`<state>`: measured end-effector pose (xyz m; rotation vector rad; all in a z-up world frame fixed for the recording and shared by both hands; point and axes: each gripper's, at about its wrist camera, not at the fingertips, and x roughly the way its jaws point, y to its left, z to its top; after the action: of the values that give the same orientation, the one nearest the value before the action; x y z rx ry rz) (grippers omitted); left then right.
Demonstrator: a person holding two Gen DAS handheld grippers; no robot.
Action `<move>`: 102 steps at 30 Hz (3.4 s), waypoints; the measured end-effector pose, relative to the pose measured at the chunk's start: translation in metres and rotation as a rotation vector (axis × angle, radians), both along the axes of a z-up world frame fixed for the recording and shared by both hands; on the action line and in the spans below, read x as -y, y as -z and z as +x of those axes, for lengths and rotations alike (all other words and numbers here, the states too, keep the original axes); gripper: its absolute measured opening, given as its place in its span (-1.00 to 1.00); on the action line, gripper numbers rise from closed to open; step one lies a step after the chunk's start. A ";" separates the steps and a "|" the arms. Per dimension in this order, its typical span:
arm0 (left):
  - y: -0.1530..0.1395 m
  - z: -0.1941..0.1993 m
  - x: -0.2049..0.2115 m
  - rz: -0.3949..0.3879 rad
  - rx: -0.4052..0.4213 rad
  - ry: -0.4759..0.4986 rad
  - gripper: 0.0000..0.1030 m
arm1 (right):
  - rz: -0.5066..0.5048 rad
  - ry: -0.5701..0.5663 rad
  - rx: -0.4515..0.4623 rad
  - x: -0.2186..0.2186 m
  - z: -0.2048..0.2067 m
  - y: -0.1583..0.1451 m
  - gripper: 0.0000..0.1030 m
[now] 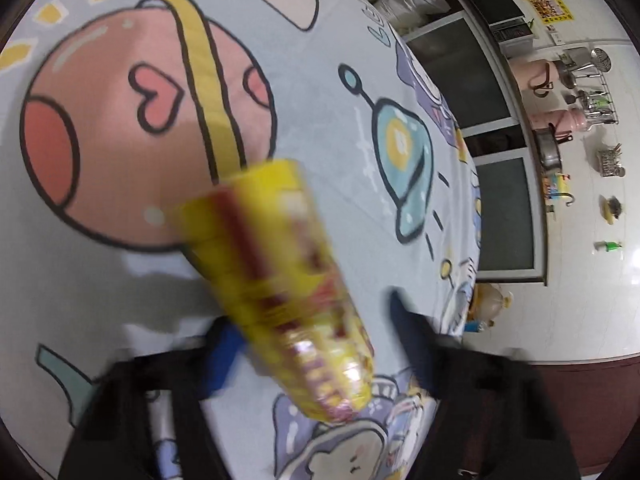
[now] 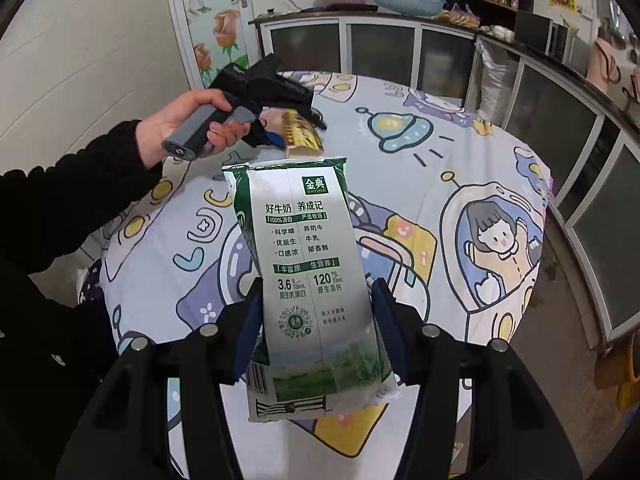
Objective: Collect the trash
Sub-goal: 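Grasp the green-white milk carton with the right tool while the left tool grasps the yellow spice box, then lift the carton and spice box and carry them toward the yellow bin, then lower carton and spice box over the bin and open both tools to drop them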
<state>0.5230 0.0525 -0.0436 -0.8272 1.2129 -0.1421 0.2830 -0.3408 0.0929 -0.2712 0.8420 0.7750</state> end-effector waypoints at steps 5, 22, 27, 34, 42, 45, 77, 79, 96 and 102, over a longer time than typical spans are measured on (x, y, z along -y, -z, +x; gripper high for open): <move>-0.004 0.001 -0.001 0.007 0.037 0.015 -0.68 | 0.015 0.011 0.022 -0.001 -0.006 -0.008 0.00; -0.073 -0.137 -0.013 0.136 0.266 0.188 -0.72 | 0.090 0.152 0.013 0.001 -0.057 -0.009 -0.01; -0.080 -0.203 -0.012 0.236 0.317 0.262 -0.72 | 0.101 0.190 -0.021 -0.002 -0.083 0.005 -0.01; -0.068 -0.273 0.012 0.367 0.348 0.360 -0.72 | 0.121 0.305 -0.061 0.005 -0.117 0.025 -0.01; -0.080 -0.308 0.097 0.406 0.473 0.521 -0.72 | 0.159 0.511 -0.042 0.047 -0.147 0.025 -0.01; -0.090 -0.315 0.133 0.418 0.525 0.588 -0.71 | 0.161 0.590 -0.021 0.071 -0.162 0.022 -0.01; -0.111 -0.379 0.413 0.438 0.776 1.036 -0.69 | 0.175 1.207 0.065 0.272 -0.258 0.074 0.00; -0.105 -0.372 0.421 0.438 0.757 1.044 -0.69 | 0.182 1.224 0.046 0.278 -0.254 0.080 0.00; -0.054 -0.330 0.473 0.376 0.612 1.044 -0.60 | 0.174 1.312 -0.087 0.298 -0.219 0.110 0.03; -0.060 -0.326 0.468 0.350 0.632 0.992 0.36 | 0.143 1.362 -0.046 0.296 -0.221 0.099 0.60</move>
<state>0.1966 -0.4156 0.0162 0.1926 0.8978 -0.8973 0.0621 -0.6373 -0.0059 0.4461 0.7965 -0.4416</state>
